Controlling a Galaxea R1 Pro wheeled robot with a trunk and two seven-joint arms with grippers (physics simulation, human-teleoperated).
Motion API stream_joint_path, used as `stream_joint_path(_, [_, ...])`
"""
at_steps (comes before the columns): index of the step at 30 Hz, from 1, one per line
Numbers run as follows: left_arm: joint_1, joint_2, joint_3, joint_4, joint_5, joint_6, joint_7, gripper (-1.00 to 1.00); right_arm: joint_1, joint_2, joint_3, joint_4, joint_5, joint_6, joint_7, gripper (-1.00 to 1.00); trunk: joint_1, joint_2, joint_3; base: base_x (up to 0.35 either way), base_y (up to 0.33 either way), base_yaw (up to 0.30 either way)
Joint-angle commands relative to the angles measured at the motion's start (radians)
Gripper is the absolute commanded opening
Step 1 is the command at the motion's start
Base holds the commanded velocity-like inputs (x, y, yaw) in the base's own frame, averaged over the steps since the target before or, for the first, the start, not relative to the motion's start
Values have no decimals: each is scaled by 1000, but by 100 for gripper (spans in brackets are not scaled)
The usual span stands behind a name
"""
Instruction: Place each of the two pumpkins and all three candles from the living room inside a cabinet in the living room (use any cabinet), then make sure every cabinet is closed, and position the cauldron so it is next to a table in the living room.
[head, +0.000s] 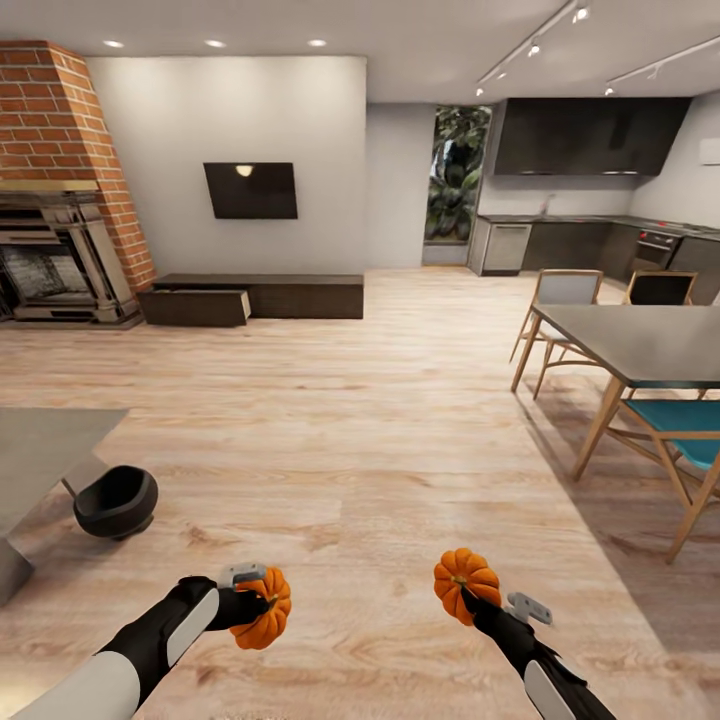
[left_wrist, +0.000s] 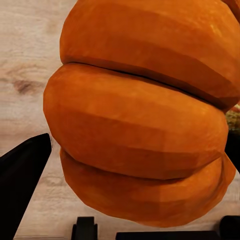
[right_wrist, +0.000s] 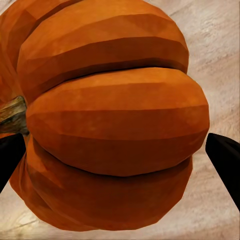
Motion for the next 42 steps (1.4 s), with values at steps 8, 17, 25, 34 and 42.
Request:
stream_joint_path(8, [-1, 1, 10, -6, 15, 3, 9, -100, 0, -1, 3, 1, -10, -2, 4, -100, -31, 56, 24, 0, 0, 242])
stream_joint_path(17, [-1, 1, 9, -27, 13, 4, 9, -100, -1, -1, 3, 1, -10, -2, 5, -100, -65, 119, 52, 0, 0, 17])
stream_joint_path(25, [-1, 1, 10, -62, 21, 13, 15, -100, 0, -1, 2, 1, -11, -2, 5, -100, -96, 175, 77, 0, 0, 0])
stream_joint_path(34, [-1, 0, 9, -63, 23, 14, 19, -100, 0, -1, 2, 1, -10, -2, 5, -100, -130, 238, 106, 0, 0, 0])
stream_joint_path(42, [5, -1, -4, -53, 17, 7, 14, -100, -1, -2, 1, 12, -12, -14, 17, -100, -153, 279, 124, 15, 0, 0])
